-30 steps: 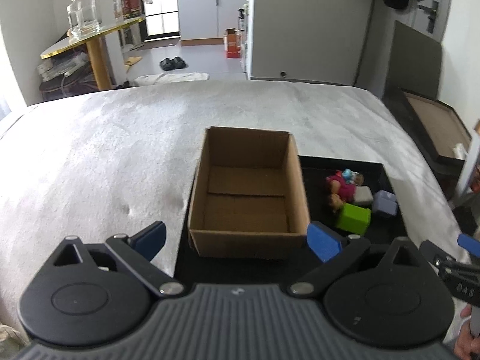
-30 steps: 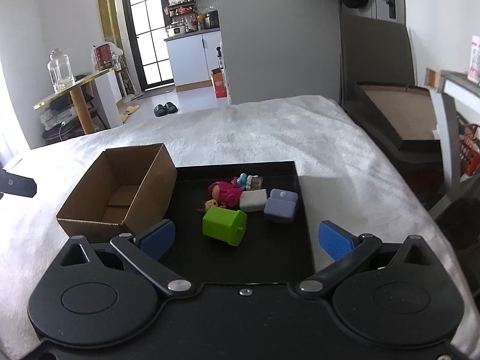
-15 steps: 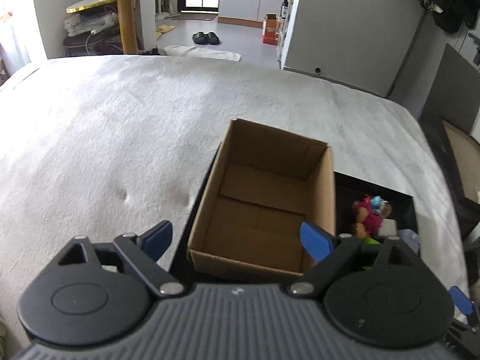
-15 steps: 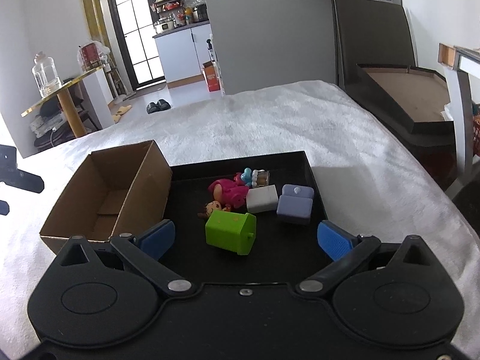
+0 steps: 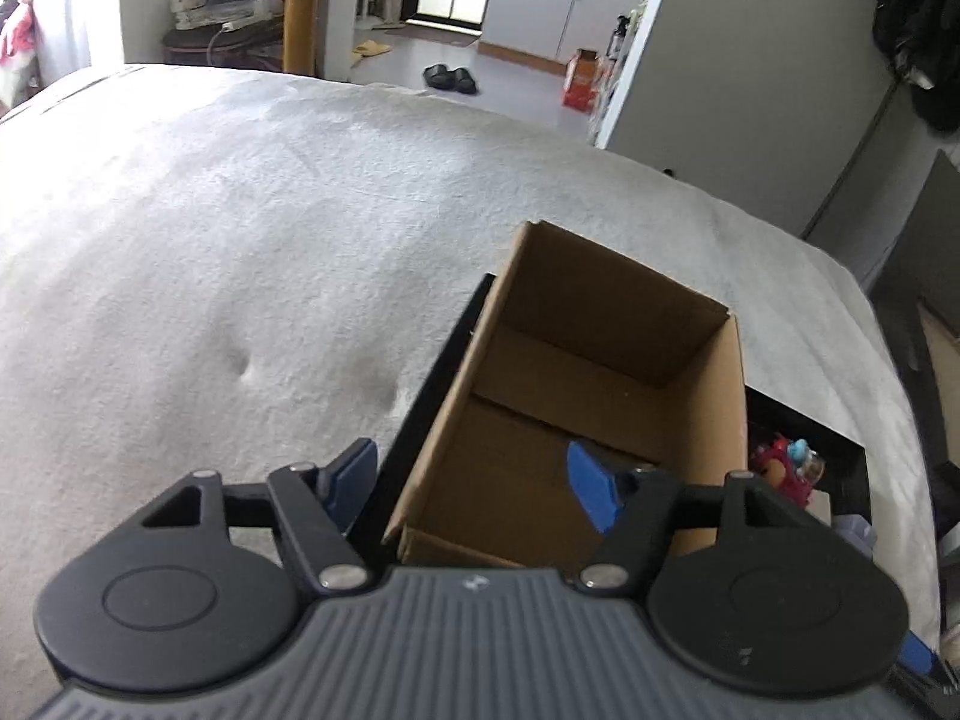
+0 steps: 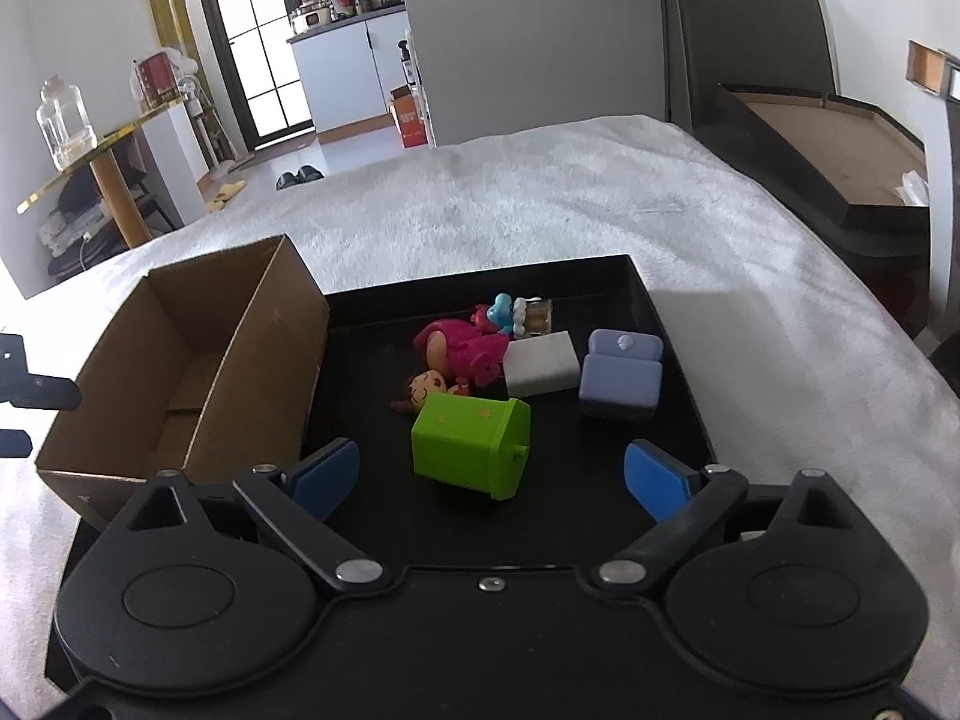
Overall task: Organize rigid objects
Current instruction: 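Move the right tool toward the green cube block in the tray, then close the right gripper on the green cube block and lift it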
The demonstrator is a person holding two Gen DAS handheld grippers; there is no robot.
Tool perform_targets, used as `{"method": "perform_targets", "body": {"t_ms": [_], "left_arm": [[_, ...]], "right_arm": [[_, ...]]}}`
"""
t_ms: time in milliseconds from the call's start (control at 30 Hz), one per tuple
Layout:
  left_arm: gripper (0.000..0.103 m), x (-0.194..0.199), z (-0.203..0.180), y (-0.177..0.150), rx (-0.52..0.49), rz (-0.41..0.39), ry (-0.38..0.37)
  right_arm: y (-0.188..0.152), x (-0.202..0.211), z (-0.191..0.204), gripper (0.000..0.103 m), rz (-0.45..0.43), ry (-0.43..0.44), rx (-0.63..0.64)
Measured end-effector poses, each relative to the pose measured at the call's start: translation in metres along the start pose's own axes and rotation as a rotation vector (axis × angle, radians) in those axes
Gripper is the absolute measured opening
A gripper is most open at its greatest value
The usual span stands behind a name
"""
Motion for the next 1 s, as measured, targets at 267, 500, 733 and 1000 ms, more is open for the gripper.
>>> {"method": "perform_targets", "body": {"t_ms": [267,500,733,1000], "left_arm": [[0.054,-0.007,0.014,-0.011,0.027,-0.022,0.051],[0.047,-0.013,0.015,-0.014,0.036,-0.03,0.035],[0.032,-0.021,0.024,-0.018,0.053,-0.027,0.052],[0.025,-0.023,0.024,-0.017,0.033,-0.05,0.07]], "right_arm": [[-0.001,-0.022,0.013,0.091,0.022,-0.036,0.013],[-0.002,-0.036,0.022,0.091,0.038,-0.066,0.039],[-0.003,-0.049,0.022,0.089,0.056,-0.109,0.051],[-0.004,-0.059,0.03,0.088,0.056,-0.129,0.101]]}}
Point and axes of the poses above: each gripper's, at about its wrist camera, not at the fingertips, and x roughly against the way its jaws point, z to its left, y to its top, the point moved 6 cm from there along -x, roughly the way its jaws point, and after that the axes turned 9 degrees about -z, right-handed, at the moved point
